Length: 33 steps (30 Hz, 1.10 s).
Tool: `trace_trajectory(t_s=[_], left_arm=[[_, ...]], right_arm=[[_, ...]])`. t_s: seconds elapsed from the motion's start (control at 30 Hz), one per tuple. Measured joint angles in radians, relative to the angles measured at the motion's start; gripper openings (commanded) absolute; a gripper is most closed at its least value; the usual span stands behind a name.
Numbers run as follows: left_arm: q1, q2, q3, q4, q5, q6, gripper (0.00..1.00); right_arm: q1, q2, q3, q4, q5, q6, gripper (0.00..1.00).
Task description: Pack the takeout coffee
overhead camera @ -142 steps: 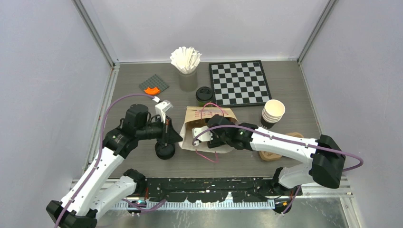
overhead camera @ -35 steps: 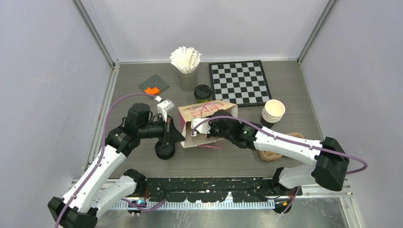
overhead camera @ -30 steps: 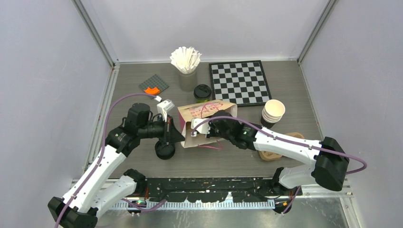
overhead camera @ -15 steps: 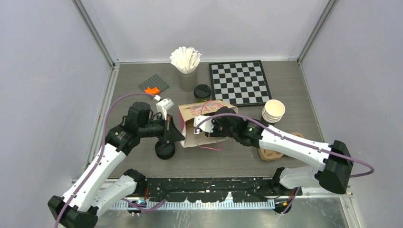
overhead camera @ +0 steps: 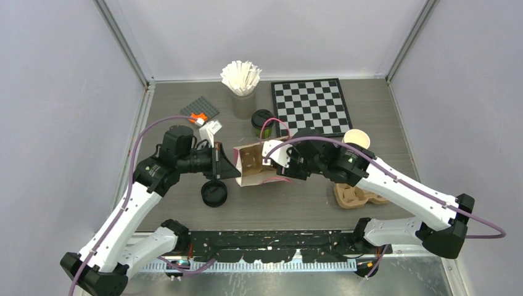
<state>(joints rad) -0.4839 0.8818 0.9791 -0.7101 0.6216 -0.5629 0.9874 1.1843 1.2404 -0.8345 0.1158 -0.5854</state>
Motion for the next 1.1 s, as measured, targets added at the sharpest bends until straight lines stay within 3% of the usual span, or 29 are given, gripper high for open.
trace_trajectory(t_s=[0.2,0.4,0.6,0.9,1.1], left_arm=[[0.0,0.0,0.019,-0.012,-0.002,-0.082,0.0],[0.0,0.016,0.052,-0.046,-0.022,-0.121,0.0],[0.0,0.04,0.104,-0.077,-0.047,-0.155,0.0],[0.0,0.137,0.235,-0.21,-0.084,-0.192,0.0],[0.0,0.227,0.345,-0.323,-0.113,-0.193,0.0]], right_arm=[[0.0,0.008,0.126,-0.111,-0.041,0.107,0.66],[0.001,0.07,0.33,-0.213,-0.076,0.235,0.69],[0.002,0.079,0.356,-0.27,-0.052,0.316,0.69],[0.002,0.079,0.479,-0.244,-0.002,0.444,0.79],[-0.006,0.077,0.566,-0.113,0.091,0.54,0.88]])
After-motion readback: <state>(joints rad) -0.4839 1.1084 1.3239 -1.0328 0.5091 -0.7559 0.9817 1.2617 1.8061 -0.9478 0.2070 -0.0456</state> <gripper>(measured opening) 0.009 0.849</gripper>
